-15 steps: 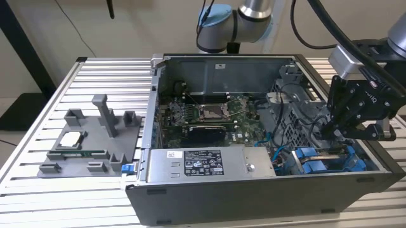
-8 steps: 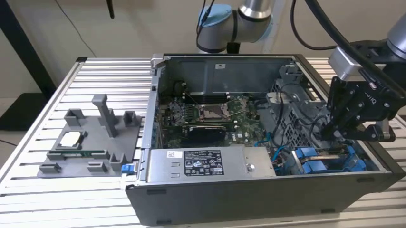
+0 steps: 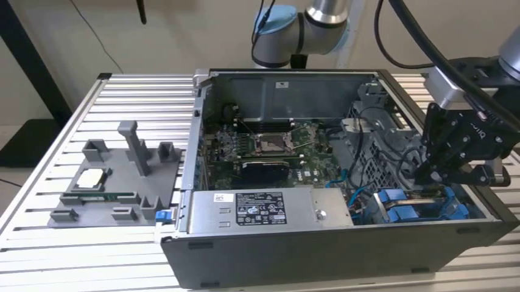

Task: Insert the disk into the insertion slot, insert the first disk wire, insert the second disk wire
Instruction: 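Insert the second disk wire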

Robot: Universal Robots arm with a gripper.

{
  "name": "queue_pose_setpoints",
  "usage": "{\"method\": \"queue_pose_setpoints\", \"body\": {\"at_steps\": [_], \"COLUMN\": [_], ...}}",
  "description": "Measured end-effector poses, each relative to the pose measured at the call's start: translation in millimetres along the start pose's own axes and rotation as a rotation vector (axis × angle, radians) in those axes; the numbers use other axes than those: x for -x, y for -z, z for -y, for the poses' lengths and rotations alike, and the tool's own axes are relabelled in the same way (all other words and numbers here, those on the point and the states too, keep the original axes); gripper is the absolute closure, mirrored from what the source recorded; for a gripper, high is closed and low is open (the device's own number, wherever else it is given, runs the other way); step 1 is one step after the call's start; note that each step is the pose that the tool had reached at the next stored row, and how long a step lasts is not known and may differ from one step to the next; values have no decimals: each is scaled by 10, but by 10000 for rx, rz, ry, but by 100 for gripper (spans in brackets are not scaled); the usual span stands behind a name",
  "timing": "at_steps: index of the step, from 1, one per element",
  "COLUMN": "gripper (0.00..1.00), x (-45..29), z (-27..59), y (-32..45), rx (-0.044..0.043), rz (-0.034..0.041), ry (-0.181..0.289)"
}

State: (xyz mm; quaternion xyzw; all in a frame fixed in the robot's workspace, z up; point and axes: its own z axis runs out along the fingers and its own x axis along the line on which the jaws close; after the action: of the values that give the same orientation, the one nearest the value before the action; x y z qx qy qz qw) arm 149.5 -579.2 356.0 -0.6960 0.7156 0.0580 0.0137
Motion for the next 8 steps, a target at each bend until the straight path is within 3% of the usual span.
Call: {"method": "queue_pose_setpoints", "body": {"at_steps": [8], "gripper": [84], "x": [-25], "z": [8], "y": [-46], "rx": [-14], "rz": [-104], "ry": [-3]}}
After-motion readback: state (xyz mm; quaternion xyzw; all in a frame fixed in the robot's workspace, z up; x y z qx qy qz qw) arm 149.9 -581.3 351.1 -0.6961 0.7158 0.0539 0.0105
